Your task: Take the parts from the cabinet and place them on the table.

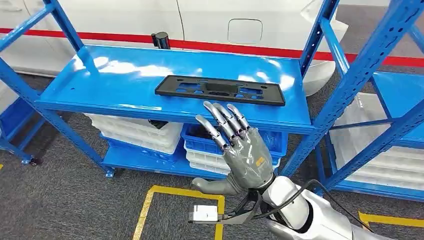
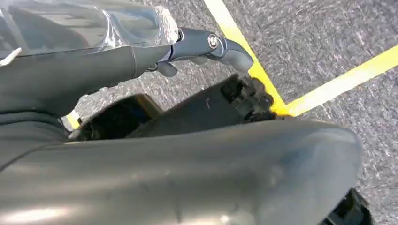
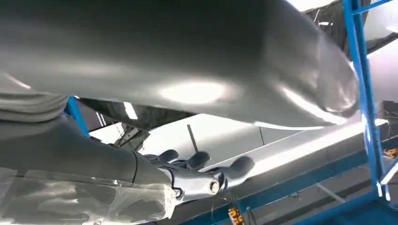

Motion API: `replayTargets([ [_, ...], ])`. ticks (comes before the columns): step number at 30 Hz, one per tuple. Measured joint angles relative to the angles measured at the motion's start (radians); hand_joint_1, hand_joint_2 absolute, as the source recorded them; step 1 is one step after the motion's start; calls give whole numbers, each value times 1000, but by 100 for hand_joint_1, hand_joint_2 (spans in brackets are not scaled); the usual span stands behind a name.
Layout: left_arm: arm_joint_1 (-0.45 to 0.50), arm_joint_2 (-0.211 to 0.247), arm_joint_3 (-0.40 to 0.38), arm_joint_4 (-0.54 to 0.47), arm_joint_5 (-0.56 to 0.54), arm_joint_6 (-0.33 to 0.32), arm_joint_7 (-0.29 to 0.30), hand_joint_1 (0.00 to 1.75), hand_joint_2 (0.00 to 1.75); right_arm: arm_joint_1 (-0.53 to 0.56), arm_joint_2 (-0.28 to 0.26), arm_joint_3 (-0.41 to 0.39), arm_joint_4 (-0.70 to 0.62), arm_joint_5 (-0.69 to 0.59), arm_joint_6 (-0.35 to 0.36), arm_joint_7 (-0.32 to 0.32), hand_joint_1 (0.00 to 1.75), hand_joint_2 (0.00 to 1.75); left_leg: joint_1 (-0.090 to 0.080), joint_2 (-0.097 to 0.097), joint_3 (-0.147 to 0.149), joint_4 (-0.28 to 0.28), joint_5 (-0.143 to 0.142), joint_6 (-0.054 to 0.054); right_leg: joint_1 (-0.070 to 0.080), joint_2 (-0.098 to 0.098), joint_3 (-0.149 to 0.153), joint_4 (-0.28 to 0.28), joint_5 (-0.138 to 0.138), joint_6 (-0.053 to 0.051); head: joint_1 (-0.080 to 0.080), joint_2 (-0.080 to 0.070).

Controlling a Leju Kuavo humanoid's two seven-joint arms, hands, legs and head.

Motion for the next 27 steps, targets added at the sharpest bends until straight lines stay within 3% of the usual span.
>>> replayTargets([
  [7,0,0,0,0,0,0,0,0,0,0,0,0,0,0,0,0,0,0,-1,0,0,0,0,1,-1,0,1,-1,0,1,0,0],
  [8,0,0,0,1,-3,0,0,0,0,-3,-1,0,-3,0,-1,-1,0,0,6,-1,15,-12,7,16,-4,1,2,8,-9,14,-1,0],
  [9,0,0,0,2,-3,0,0,0,0,-6,-3,-1,-3,0,-1,-1,0,0,6,0,21,-12,6,23,-4,2,-32,88,-56,18,2,0],
  [10,2,0,0,3,-4,1,1,0,0,1,-8,2,-3,-2,-1,-1,0,0,2,-3,28,-11,-3,31,-5,2,-177,330,-118,22,3,0],
  [11,1,-1,0,3,-5,1,1,0,0,0,-10,1,-3,-2,-1,0,0,0,2,-9,44,-11,-13,27,-2,3,-61,70,26,7,3,0],
  [12,1,-2,0,3,-7,1,1,0,0,-2,-10,2,-3,-2,-1,0,0,0,1,-10,44,-11,-17,24,1,3,-36,8,37,0,3,0],
  [14,-1,-3,0,3,-9,3,1,0,0,-2,-10,2,-7,-5,0,0,0,0,-4,-10,42,-10,-22,15,7,2,-34,1,33,-2,2,0],
  [16,0,-3,0,3,-9,4,1,0,0,-3,-11,1,-8,-5,0,0,0,0,-2,-9,45,-15,-26,5,6,3,-32,-3,32,-10,2,0],
  [17,0,-3,0,3,-9,5,1,0,0,-3,-11,1,-10,-6,0,0,0,0,-1,-8,40,-6,-34,-1,-4,2,-26,-11,36,-15,3,0],
  [18,-1,-3,0,3,-9,7,1,0,0,-5,-10,1,-13,-6,0,0,0,0,-2,-6,30,27,-54,-7,-4,2,-22,-12,34,-17,0,0],
  [21,0,-2,0,4,-9,10,4,0,0,-5,-10,2,-16,-7,3,0,0,0,8,-6,-105,286,-160,-21,-5,2,-18,-12,27,-23,-2,0],
  [22,2,-2,0,4,-9,11,5,0,0,-3,-10,2,-16,-8,3,0,0,0,11,-6,-138,337,-167,-24,-6,2,-16,-12,25,-23,-2,0],
  [23,4,-2,0,4,-9,12,7,0,0,-3,-10,4,-16,-8,3,0,0,0,14,-6,-148,337,-150,-28,-7,3,-13,-12,22,-22,-2,0],
  [24,4,-2,0,4,-9,13,7,0,0,-3,-10,5,-16,-8,3,0,0,0,17,-5,-129,283,-109,-33,-10,4,-7,-12,18,-18,-2,0],
  [26,2,-2,0,5,-9,14,7,0,0,-4,-10,6,-16,-8,3,0,0,0,23,-1,-44,89,-7,-39,-14,4,9,-12,9,-9,-2,0],
  [27,2,-2,0,5,-9,14,7,0,0,-4,-10,7,-16,-8,3,0,0,0,26,4,-11,10,20,-39,-13,4,14,-12,4,-3,-2,0],
])
